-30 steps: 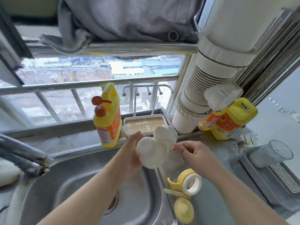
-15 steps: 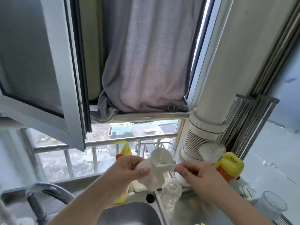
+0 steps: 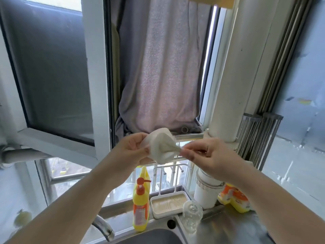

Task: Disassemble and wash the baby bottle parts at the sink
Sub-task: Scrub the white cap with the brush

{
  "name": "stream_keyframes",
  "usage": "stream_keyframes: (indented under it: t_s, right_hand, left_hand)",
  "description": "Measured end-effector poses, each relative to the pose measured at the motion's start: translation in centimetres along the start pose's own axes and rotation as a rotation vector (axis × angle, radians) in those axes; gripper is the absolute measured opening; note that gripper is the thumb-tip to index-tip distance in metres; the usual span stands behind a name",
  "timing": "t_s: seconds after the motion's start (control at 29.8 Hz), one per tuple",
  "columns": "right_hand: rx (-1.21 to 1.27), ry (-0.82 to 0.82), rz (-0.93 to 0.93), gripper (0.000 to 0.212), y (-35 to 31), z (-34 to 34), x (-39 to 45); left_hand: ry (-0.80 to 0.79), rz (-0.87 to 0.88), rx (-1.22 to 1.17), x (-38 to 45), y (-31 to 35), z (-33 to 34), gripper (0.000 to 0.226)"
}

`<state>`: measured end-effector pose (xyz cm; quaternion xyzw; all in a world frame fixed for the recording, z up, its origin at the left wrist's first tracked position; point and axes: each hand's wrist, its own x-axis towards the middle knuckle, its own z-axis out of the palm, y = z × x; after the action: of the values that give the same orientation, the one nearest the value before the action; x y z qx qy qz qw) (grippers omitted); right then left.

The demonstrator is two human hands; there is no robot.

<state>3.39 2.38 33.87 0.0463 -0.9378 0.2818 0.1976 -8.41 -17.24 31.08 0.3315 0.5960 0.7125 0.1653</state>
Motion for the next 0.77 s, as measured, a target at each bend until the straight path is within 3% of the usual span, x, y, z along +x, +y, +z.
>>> stream_keyframes:
  t_s: [0.17,0.3,0.44,0.57,0.64,0.71,0.77]
  right_hand:
    - [0.015,0.117,0.009,0.026,-0.9,-0.7,1.0]
    - [-0.016,-0.008,0.002,0.034,-1.7,-0.3,0.7]
    - [0.023,0.114,0.0,0.035,-1.9,-0.5,1.3]
    - [0.003,-0.007,-0.007,0.031,-2.5,-0.4,1.3]
    - [-0.006,0.053,0.021,0.022,-2.5,-0.6,1.5]
    - [-0.009,0.088,-0.017,0.025,-2.7,-0.1,1.7]
    - [-0.001,-0.002,-0.033,0.031,-2.9,0.3,1.6]
  left_hand:
    - [-0.1,-0.018,0.001,-0.2,1.0,-0.6,0.027]
    - [-0.098,-0.018,-0.024,-0.2,1.4,-1.1,0.017]
    - [-0.078,-0.008,-0.101,-0.1,1.8,-1.3,0.022]
    - [-0.074,0.043,-0.044,-0.1,2.3,-1.8,0.025]
    - [-0.086,0.035,-0.016,-0.3,2.3,-2.1,0.013]
    - [-0.101,0.034,0.0,-0.5,2.2,-1.9,0.013]
    - [-0.118,0.047,0.005,-0.6,2.2,-1.9,0.019]
